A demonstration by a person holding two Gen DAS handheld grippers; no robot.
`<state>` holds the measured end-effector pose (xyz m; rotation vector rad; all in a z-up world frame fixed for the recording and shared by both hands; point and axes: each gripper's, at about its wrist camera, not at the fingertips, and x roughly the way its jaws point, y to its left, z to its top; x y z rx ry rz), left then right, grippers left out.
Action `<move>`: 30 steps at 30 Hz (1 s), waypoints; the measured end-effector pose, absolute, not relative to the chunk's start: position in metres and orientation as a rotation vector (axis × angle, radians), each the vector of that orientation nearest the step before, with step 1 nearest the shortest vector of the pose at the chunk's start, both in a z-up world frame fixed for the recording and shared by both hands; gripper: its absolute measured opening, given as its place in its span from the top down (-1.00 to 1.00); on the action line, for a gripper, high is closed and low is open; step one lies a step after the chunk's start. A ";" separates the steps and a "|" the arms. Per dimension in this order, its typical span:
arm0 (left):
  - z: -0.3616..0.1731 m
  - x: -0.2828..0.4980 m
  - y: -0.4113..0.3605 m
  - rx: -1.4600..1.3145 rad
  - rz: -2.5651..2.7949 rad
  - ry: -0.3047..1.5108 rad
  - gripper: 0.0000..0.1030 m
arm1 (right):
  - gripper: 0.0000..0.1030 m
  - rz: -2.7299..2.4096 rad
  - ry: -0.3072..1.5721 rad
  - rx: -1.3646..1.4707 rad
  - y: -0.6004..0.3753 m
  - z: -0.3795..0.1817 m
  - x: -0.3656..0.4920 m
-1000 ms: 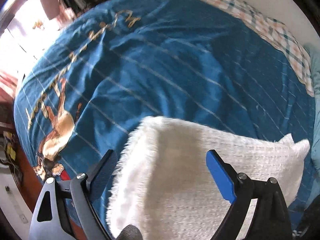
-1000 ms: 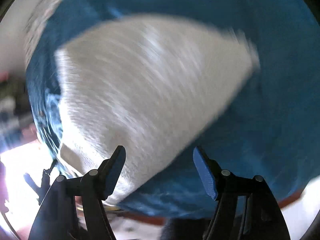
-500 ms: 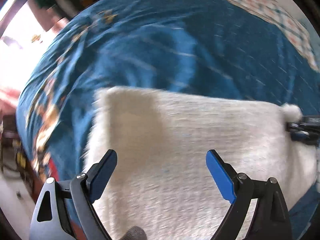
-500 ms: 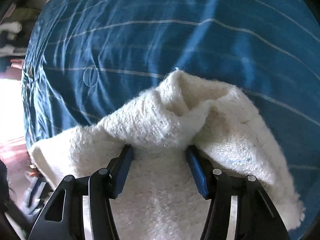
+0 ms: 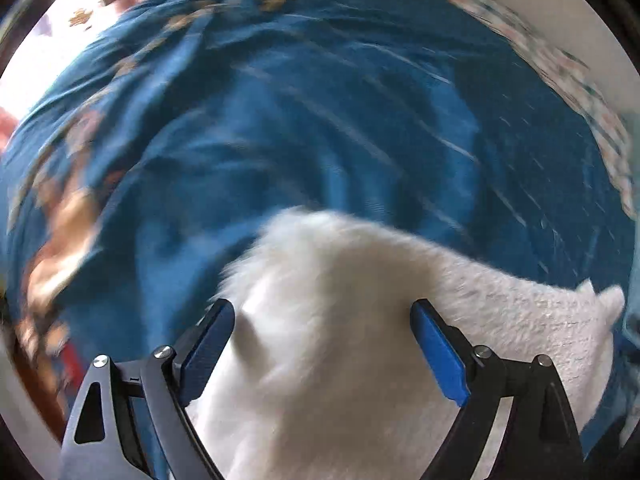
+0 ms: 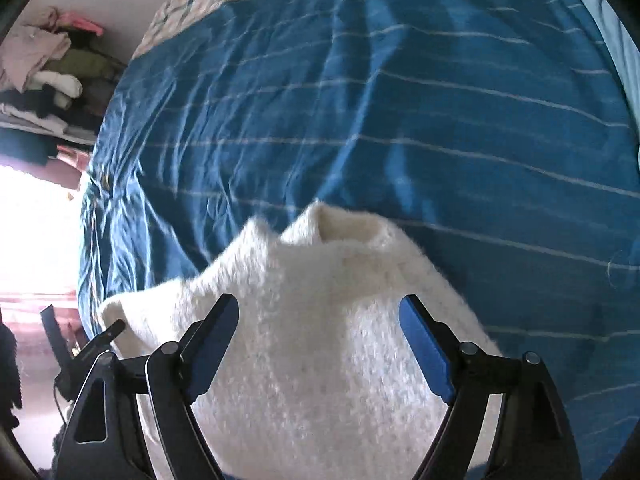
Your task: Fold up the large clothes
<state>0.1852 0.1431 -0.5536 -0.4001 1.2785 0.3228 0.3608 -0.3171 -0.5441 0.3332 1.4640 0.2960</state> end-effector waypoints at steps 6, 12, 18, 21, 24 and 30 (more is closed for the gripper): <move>-0.543 0.185 0.125 -0.279 0.293 1.245 0.93 | -0.64 0.378 1.459 0.310 -0.297 -0.558 0.376; -0.515 0.157 0.139 -0.337 0.349 1.180 0.94 | 0.90 0.467 1.570 0.240 -0.259 -0.580 0.387; -0.529 0.153 0.149 -0.353 0.351 1.217 0.93 | 0.95 0.413 1.439 0.229 -0.247 -0.545 0.392; -0.552 0.159 0.153 -0.366 0.337 1.294 0.88 | 1.00 0.293 1.404 0.148 -0.245 -0.552 0.397; -0.556 0.165 0.152 -0.376 0.346 1.315 0.81 | 1.00 0.188 1.596 0.213 -0.259 -0.601 0.412; -0.519 0.162 0.147 -0.315 0.377 1.304 0.64 | 0.33 0.148 1.498 0.274 -0.288 -0.538 0.394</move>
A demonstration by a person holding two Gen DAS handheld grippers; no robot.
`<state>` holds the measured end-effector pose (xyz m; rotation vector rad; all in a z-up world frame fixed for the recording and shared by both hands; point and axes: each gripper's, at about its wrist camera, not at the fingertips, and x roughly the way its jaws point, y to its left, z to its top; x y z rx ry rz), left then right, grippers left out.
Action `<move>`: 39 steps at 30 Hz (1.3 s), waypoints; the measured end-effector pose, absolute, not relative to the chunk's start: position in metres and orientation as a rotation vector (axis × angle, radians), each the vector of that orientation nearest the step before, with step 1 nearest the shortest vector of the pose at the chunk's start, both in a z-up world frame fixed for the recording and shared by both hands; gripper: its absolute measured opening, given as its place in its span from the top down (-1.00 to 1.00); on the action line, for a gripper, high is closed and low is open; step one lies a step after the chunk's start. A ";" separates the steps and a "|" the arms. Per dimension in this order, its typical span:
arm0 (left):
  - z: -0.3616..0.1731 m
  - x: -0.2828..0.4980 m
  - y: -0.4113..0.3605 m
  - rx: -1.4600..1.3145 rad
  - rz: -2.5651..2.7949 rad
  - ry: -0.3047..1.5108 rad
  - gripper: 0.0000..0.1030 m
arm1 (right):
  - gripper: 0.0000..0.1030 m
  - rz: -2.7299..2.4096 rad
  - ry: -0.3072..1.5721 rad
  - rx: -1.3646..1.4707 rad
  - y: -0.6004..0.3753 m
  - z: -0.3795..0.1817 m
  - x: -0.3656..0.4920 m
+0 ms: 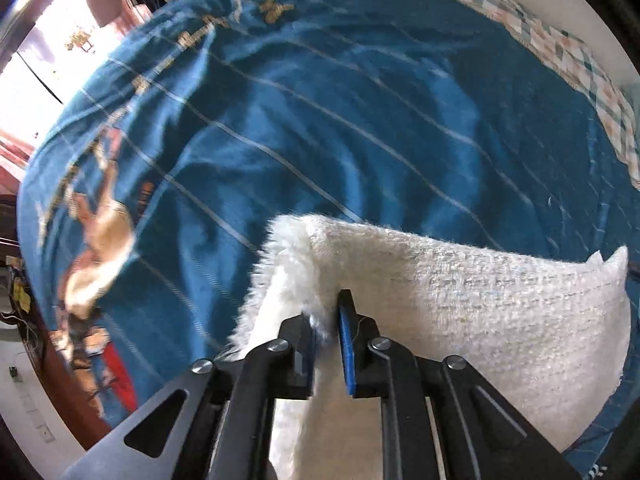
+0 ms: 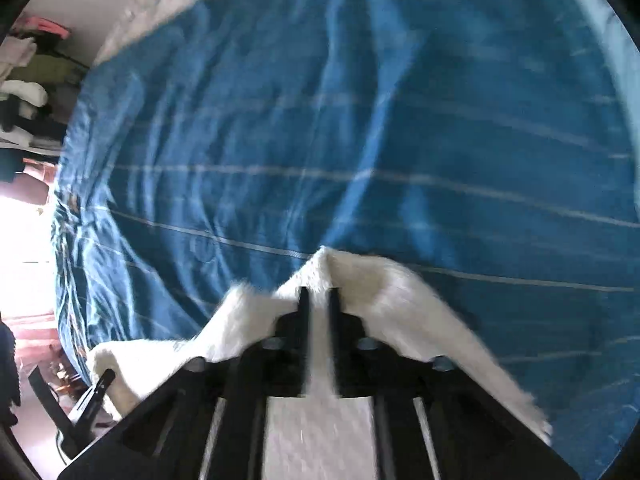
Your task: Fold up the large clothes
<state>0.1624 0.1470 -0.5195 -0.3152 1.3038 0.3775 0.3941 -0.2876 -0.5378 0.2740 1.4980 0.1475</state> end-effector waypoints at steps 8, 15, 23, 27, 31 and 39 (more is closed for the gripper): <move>-0.488 0.132 0.113 -0.279 0.405 1.278 -0.84 | -0.26 0.341 1.553 0.377 -0.249 -0.519 0.340; -0.500 0.129 0.060 -0.217 0.390 1.328 -0.84 | 0.59 0.225 1.718 0.332 -0.206 -0.613 0.345; -0.491 0.158 -0.022 -0.229 0.227 1.304 -0.84 | -0.41 0.318 1.614 0.527 -0.283 -0.550 0.316; -0.506 0.190 -0.060 -0.217 0.169 1.322 -0.84 | -0.41 0.174 1.483 0.651 -0.369 -0.524 0.250; -0.546 0.213 -0.087 -0.152 0.165 1.395 -0.84 | -0.42 0.013 1.441 0.898 -0.441 -0.559 0.189; -0.571 0.213 -0.076 -0.223 0.124 1.368 -1.00 | -0.44 0.168 1.237 1.338 -0.480 -0.657 0.178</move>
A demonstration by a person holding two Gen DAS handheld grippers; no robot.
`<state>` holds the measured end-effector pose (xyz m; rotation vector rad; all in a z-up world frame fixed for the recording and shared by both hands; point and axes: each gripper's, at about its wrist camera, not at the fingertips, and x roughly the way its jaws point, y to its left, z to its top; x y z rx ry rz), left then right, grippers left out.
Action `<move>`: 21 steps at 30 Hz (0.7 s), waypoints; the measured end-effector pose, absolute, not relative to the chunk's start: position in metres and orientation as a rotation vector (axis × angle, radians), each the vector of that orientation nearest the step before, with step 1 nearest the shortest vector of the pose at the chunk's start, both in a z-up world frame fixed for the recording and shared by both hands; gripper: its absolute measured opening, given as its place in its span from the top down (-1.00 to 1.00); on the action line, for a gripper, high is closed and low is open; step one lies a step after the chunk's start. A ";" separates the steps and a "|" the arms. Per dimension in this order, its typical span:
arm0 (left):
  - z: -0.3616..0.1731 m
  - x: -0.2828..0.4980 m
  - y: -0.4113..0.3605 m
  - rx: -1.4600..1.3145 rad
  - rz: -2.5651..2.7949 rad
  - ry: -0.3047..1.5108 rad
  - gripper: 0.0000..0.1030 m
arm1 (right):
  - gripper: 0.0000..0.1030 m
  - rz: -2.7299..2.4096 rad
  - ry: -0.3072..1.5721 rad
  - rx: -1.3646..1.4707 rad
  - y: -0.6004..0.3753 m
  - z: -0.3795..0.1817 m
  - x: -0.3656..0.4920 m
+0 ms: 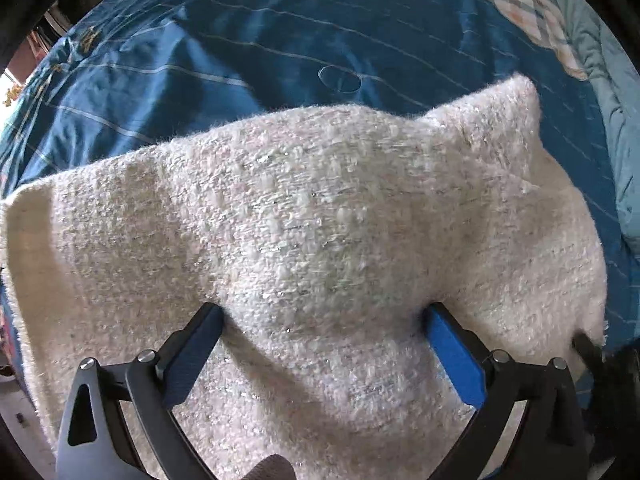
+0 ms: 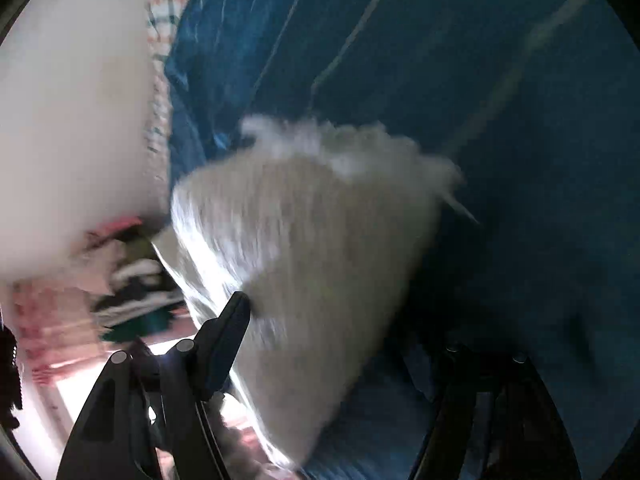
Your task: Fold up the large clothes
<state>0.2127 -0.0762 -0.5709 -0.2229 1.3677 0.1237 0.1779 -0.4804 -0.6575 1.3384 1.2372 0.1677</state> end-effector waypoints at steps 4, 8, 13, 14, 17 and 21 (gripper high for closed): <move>-0.576 0.208 -0.064 -0.262 0.091 1.324 -1.00 | -0.45 0.216 1.155 1.400 -0.469 -0.667 0.205; -0.579 0.201 -0.050 -0.321 0.093 1.293 -1.00 | -0.06 0.249 1.137 1.389 -0.441 -0.671 0.229; -0.579 0.199 -0.039 -0.339 0.085 1.336 -1.00 | 0.52 0.284 1.123 1.326 -0.434 -0.644 0.237; -0.579 0.200 -0.038 -0.330 0.084 1.343 -1.00 | 0.54 0.313 1.106 1.329 -0.432 -0.635 0.236; -0.578 0.201 -0.032 -0.347 0.072 1.339 -1.00 | 0.55 0.375 1.089 1.271 -0.416 -0.599 0.239; -0.574 0.191 -0.019 -0.413 0.060 1.331 -1.00 | 0.55 0.451 1.098 1.172 -0.385 -0.559 0.242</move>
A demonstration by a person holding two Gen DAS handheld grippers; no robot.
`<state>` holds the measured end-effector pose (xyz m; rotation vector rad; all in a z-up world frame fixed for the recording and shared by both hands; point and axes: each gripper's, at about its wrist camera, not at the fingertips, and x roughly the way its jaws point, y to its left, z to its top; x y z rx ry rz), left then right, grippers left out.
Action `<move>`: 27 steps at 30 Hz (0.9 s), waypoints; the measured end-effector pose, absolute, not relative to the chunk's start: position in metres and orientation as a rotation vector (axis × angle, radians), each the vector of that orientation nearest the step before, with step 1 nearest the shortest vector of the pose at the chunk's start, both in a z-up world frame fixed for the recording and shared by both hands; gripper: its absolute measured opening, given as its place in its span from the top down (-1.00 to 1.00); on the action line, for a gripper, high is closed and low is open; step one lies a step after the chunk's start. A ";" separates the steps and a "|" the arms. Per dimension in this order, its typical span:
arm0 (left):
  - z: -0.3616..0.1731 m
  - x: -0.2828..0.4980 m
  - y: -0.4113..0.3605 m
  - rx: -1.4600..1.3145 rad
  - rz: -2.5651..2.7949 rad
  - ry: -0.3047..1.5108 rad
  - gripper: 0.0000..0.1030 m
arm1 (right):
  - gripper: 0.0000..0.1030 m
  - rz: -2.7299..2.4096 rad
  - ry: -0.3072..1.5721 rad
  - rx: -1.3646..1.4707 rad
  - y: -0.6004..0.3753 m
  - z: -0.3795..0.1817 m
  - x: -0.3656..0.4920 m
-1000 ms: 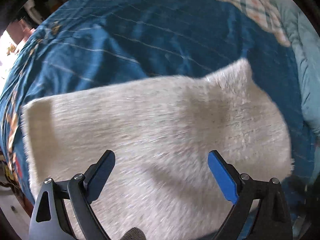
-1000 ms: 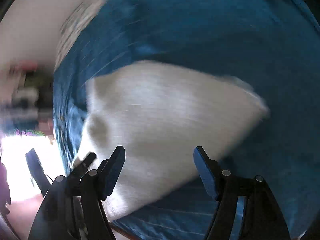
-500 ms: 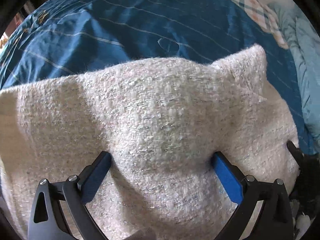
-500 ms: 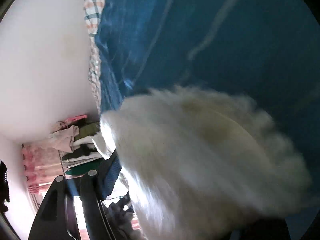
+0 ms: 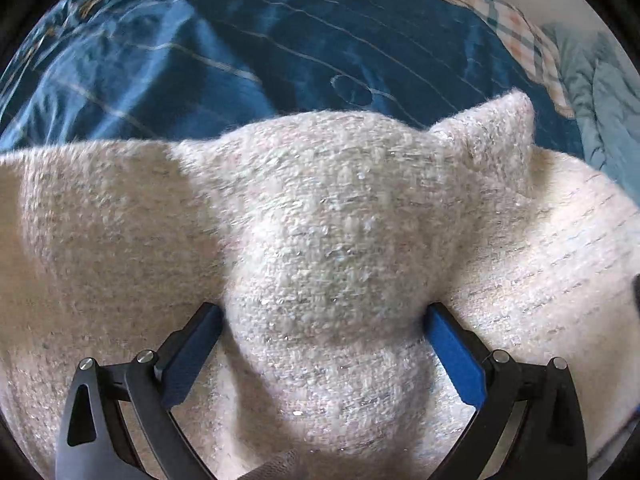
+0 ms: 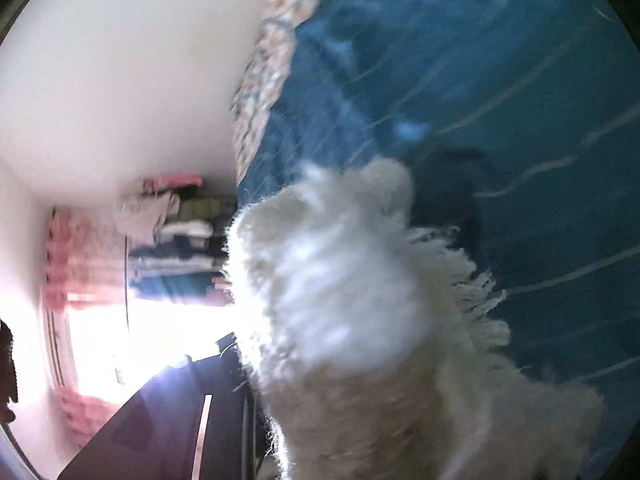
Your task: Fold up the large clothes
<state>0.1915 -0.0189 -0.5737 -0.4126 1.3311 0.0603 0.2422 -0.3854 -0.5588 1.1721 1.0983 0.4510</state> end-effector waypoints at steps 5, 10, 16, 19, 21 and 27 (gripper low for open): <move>-0.566 0.165 0.014 -0.560 0.054 1.316 -1.00 | 0.54 0.535 1.123 0.978 -0.341 -0.508 0.238; -0.546 0.130 0.060 -0.630 0.112 1.290 -1.00 | 0.54 0.651 1.137 0.791 -0.272 -0.459 0.238; -0.503 0.045 0.152 -0.630 0.368 1.238 -1.00 | 0.55 0.836 1.181 0.594 -0.152 -0.416 0.229; -0.485 -0.021 0.209 -0.622 0.560 1.212 -1.00 | 0.55 0.901 1.241 0.530 -0.088 -0.422 0.217; -0.477 -0.061 0.239 -0.627 0.660 1.202 -1.00 | 0.55 0.931 1.296 0.512 -0.049 -0.438 0.204; -0.466 -0.124 0.286 -0.717 0.862 1.160 -1.00 | 0.54 0.947 1.462 0.365 0.053 -0.515 0.161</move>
